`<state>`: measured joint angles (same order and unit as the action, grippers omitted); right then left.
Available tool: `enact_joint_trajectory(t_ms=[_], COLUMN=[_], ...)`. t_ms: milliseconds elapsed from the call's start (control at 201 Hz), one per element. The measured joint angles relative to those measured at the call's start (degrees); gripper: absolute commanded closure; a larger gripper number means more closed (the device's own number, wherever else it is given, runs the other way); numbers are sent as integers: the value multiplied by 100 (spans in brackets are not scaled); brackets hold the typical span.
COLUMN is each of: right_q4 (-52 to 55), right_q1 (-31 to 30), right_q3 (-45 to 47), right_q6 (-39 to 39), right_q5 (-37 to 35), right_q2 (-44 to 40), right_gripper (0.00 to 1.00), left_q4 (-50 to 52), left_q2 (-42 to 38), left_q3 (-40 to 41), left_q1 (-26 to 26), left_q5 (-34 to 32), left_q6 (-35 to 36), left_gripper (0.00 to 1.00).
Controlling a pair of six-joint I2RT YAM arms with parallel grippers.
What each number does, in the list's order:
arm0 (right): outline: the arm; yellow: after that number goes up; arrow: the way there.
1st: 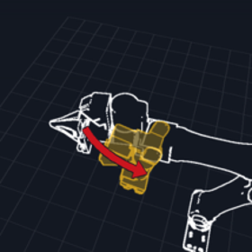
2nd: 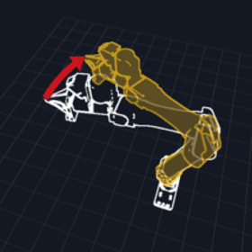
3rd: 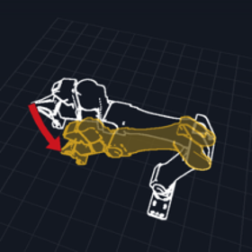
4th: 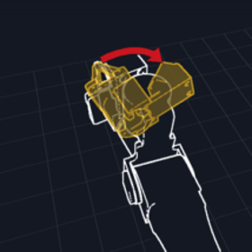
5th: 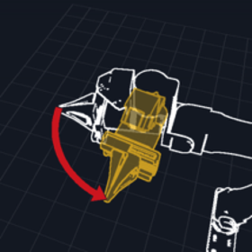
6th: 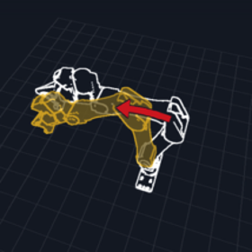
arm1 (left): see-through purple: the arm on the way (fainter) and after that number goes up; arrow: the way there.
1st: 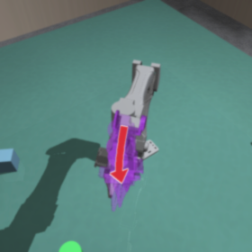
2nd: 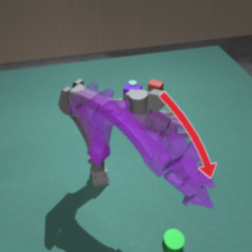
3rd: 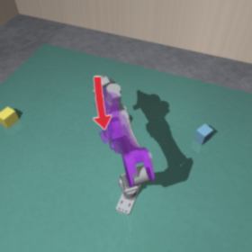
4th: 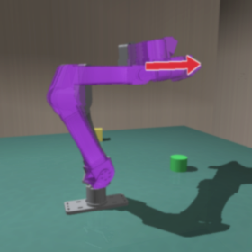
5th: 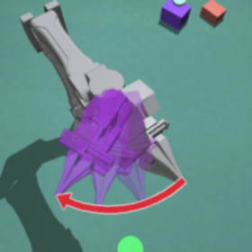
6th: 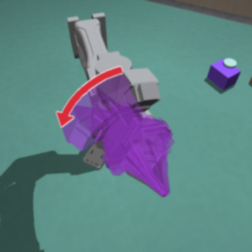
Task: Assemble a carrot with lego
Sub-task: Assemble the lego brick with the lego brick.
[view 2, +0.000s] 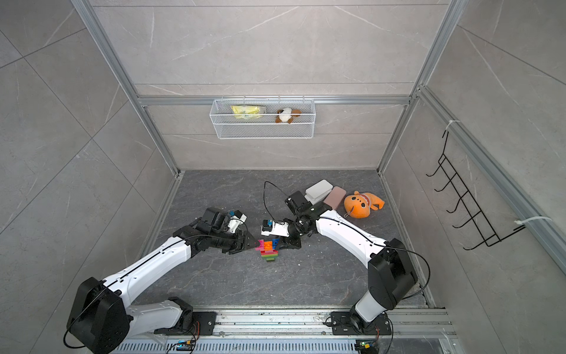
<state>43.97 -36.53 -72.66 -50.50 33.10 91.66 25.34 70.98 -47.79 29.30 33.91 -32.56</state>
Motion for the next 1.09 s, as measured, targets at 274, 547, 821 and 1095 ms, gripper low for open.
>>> enact_joint_trajectory(t_ms=[274, 547, 821, 1095], right_q4=[-2, -4, -2, -4], right_q1=[28, 48, 50, 70], right_q3=[0, -44, -44, -44], right_q6=[-15, -17, -17, -37], right_q5=[20, 87, 142, 146], right_q2=[63, 149, 164, 168], right_gripper=[82, 82, 82, 82], left_q4=[9, 35, 46, 122], left_q2=[74, 111, 173, 192], left_q3=[-20, -33, -46, -55], left_q1=[0, 0, 0, 0], left_q5=[74, 74, 68, 66], left_q6=[59, 118, 142, 153], left_gripper=[34, 34, 35, 35])
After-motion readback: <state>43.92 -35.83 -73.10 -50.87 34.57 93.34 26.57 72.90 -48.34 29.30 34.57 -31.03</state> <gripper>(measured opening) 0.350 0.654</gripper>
